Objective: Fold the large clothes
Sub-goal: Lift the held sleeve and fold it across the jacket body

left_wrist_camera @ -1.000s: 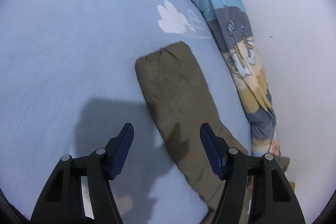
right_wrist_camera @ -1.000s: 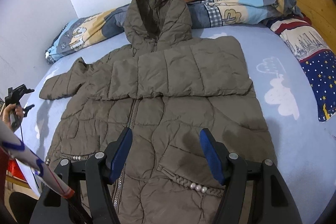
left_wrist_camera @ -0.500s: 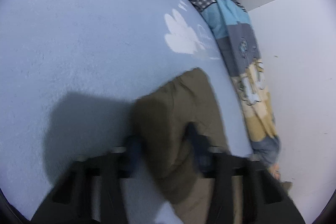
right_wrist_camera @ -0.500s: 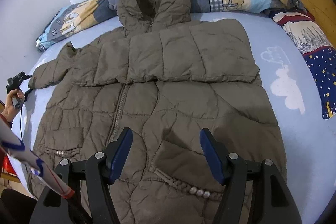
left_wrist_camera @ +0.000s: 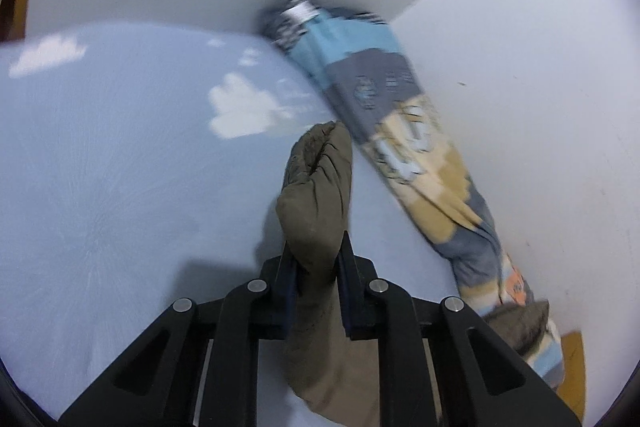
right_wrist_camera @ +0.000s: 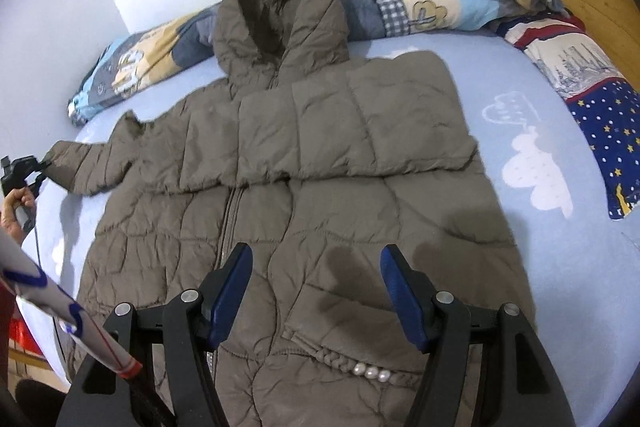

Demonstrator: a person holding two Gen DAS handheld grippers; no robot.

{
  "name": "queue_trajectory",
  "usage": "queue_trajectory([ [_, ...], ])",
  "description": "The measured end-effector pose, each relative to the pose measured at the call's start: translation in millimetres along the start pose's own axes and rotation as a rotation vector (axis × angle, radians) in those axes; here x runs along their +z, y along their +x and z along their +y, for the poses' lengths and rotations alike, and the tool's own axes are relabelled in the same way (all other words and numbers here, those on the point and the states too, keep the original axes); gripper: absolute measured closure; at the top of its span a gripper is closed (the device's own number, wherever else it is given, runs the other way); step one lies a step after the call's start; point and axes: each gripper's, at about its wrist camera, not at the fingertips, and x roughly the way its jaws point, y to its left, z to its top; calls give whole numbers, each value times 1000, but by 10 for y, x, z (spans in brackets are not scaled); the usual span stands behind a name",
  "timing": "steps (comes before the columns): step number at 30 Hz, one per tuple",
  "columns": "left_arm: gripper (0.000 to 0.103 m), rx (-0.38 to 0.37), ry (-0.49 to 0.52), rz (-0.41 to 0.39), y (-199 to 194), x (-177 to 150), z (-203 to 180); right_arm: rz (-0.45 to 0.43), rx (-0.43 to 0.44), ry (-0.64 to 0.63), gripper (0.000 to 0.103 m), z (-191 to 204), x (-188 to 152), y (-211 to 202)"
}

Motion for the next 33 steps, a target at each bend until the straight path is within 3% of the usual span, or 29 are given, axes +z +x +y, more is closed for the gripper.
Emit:
queue_trajectory([
  [9, 87, -144, 199, -22, -822, -303, -1291, -82, 21, 100, 32, -268, 109, -338],
  [17, 87, -304, 403, 42, -1266, -1029, -2606, -162, 16, 158, 32, -518, 158, -629],
  [24, 87, -426, 530, 157, -1271, -2029, -3406, -190, 4, 229, 32, -779, 154, -768],
  [33, 87, -417, 663, 301, -716, -3335, -3815, -209, 11, 253, 32, -906, 147, -875],
])
